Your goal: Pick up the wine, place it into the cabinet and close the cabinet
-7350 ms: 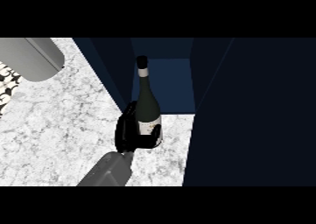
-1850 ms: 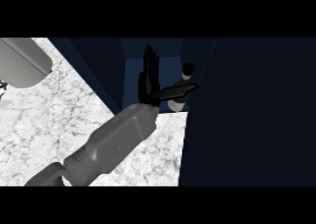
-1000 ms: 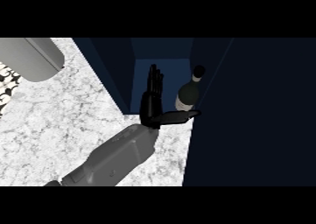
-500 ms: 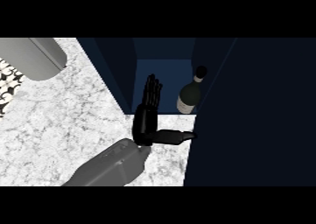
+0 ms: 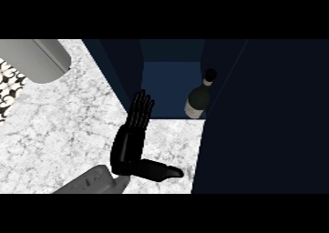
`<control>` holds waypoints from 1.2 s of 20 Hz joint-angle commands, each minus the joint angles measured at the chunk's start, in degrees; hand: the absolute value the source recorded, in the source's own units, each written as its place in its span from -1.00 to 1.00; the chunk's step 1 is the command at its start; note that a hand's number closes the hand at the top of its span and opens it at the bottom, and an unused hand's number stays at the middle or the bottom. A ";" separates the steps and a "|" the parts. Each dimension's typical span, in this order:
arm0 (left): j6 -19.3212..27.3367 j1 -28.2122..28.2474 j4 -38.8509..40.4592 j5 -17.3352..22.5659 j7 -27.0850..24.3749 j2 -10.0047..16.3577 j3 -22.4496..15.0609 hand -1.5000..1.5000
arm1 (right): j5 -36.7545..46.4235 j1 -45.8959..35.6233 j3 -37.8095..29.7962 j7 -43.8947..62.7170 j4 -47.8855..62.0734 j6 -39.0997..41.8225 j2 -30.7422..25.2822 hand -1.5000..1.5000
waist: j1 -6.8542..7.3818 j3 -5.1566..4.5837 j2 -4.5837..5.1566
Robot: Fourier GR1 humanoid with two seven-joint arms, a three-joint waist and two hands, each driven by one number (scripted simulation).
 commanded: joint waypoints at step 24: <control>-23.37 33.09 -30.47 4.42 -1.72 38.51 18.52 -1.00 | 3.95 0.40 36.68 9.77 -5.84 2.36 3.62 1.00 | 0.36 -0.13 -0.28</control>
